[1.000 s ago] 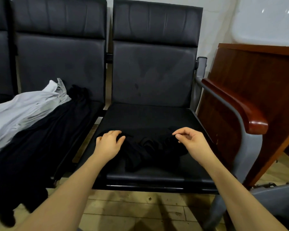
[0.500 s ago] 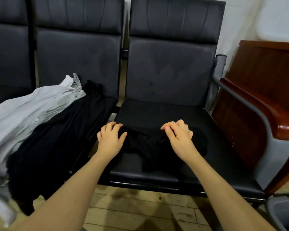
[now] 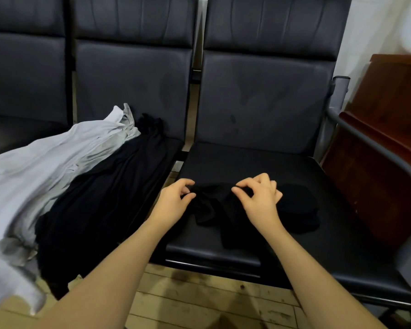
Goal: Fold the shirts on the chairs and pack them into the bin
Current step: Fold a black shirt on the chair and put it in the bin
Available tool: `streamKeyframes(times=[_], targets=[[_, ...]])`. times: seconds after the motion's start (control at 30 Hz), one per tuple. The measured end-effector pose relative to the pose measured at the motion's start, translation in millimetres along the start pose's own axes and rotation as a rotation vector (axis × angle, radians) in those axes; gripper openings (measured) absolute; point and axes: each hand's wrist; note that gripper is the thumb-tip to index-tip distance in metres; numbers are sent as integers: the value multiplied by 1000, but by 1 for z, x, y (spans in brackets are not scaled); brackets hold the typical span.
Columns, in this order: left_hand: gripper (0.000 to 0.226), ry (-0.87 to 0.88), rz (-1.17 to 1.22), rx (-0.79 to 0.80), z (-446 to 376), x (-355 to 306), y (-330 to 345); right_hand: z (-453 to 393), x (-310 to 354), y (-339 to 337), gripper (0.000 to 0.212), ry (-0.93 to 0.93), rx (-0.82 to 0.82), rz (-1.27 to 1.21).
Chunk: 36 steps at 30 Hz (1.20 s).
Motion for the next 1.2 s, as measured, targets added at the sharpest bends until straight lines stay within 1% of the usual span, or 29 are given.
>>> streamKeyframes(times=[0.07,0.13,0.23,0.3,0.37,0.47,0.53,0.63,0.67,0.73,0.77,0.83,0.97,1.0,1.03,1.1,1.13,1.2], targets=[[28,63,56,-69,-7,-12,-1,-3,0,-12,6,37,-46,-156],[26,131,114,-119,-12,-27,-2,-6,-1,-25,8,62,-105,-267],[25,173,192,-206,-16,-50,-5,-8,-5,-42,5,104,-163,-342],[26,204,208,-228,-16,-62,-7,-7,-8,-50,3,124,-174,-353],[27,254,197,-183,-13,-70,-6,-6,-12,-56,3,146,-177,-345],[31,323,157,-87,-6,-76,2,2,-21,-59,4,178,-154,-250],[34,341,159,-58,-3,-81,8,12,-28,-61,12,172,-128,-225],[37,349,209,-45,-1,-94,13,23,-29,-70,24,59,-66,-239],[38,359,222,-47,-1,-99,15,24,-26,-73,27,7,-38,-207],[38,379,256,-52,-2,-107,17,25,-21,-76,32,-82,15,-67],[38,381,280,-54,-2,-111,18,25,-20,-76,32,-105,38,-3],[37,388,317,-61,-2,-116,19,24,-18,-73,27,-110,65,34],[39,366,314,-75,-2,-114,15,18,-20,-68,8,-95,27,-75],[39,347,287,-81,-4,-111,13,17,-20,-69,7,-91,27,-108],[37,322,249,-84,-5,-106,11,15,-20,-70,8,-88,28,-132],[24,259,187,-59,-6,-98,4,12,-22,-74,10,-79,28,-150],[18,229,176,-35,-6,-95,1,10,-23,-76,11,-73,26,-152],[14,207,191,-1,-5,-92,-5,8,-26,-77,11,-64,29,-159]])
Point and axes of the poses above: each hand's wrist, its own z-axis away from the middle knuckle, its own y-axis out of the palm, x = y × z, and after that the axes turned 15 degrees about y, right-handed
